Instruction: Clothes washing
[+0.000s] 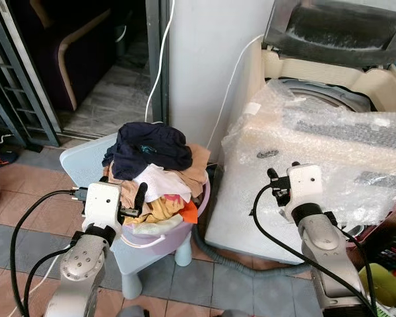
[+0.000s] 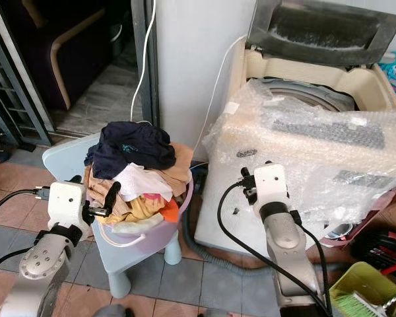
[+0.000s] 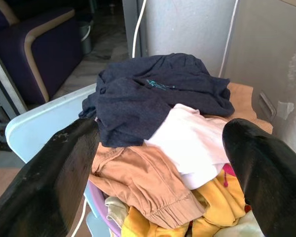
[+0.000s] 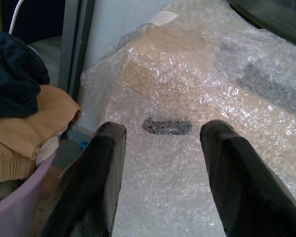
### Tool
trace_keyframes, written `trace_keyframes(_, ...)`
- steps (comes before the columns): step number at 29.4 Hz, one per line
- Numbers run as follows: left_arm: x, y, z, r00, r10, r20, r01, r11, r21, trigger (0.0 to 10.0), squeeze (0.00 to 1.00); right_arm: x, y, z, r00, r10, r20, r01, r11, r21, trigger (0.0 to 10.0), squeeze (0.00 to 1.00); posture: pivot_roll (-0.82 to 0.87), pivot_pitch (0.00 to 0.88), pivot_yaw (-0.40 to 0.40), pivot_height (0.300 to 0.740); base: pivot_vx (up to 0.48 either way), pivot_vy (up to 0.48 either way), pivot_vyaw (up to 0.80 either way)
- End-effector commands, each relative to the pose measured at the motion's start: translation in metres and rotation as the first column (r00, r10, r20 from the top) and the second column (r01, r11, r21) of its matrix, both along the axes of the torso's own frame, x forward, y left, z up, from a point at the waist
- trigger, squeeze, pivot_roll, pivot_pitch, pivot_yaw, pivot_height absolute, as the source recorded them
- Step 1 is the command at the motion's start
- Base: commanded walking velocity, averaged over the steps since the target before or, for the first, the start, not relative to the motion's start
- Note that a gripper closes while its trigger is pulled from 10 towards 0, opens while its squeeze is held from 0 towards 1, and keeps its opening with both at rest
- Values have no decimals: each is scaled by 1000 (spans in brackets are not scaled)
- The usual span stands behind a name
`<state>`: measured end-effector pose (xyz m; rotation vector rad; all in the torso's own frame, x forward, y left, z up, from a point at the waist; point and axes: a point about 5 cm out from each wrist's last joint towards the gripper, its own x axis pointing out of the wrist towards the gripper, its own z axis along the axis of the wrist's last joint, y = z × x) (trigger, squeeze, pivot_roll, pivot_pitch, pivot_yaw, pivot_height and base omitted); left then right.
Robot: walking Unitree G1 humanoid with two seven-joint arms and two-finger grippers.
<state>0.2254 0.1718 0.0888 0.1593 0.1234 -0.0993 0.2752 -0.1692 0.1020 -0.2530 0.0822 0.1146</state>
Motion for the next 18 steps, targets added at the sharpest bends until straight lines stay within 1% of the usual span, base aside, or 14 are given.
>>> trace_keyframes(1,-4,-3,-1,1000,-19,6,19,999,31,10000,0,6,4,3,1000,23,17,-23,1000,3,10000,0,55,0,-122,740,0,0,0)
trace_keyframes(2,-8,-3,-5,999,-46,-9,46,997,56,10000,0,10,3,5,999,11,31,-12,1000,7,10000,0,50,0,-102,740,0,0,0)
trace_keyframes(3,-10,-3,-7,998,-59,-24,61,996,60,10000,0,12,1,7,999,-1,39,0,1000,12,10000,0,47,0,-97,740,0,0,0)
trace_keyframes(5,-13,-2,-10,996,-77,-36,79,993,82,10000,0,11,-4,6,999,-27,43,27,1000,10,10000,0,38,0,-75,740,0,0,0)
trace_keyframes(8,-14,0,-14,995,-87,-56,92,992,87,10000,0,4,-17,1,995,-89,42,89,996,13,10000,0,15,0,-41,740,0,0,0)
trace_keyframes(10,-13,2,-17,996,-52,-73,57,996,67,10000,0,-4,-26,-4,990,-140,28,139,990,20,10000,0,-6,0,-22,740,0,0,0)
trace_keyframes(13,-15,2,-19,996,-41,-78,46,997,62,10000,0,-12,-30,-8,986,-166,21,165,986,24,10000,0,-18,0,-15,740,0,0,0)
trace_keyframes(14,-14,3,-19,997,-30,-76,34,998,58,10000,0,-15,-29,-9,986,-167,22,166,986,24,10000,0,-24,0,-10,740,0,0,0)
trace_keyframes(15,-14,3,-19,997,-30,-76,34,998,58,10000,0,-15,-29,-9,986,-167,22,166,986,24,10000,0,-24,0,-10,740,0,0,0)
trace_keyframes(16,-10,4,-18,998,-3,-69,6,999,51,10000,0,-18,-27,-9,986,-165,24,164,986,24,10000,0,-30,0,-8,740,0,0,0)
trace_keyframes(18,-8,5,-18,998,7,-65,-4,999,50,10000,0,-19,-26,-10,986,-164,24,163,986,25,10000,0,-30,0,-9,740,0,0,244)
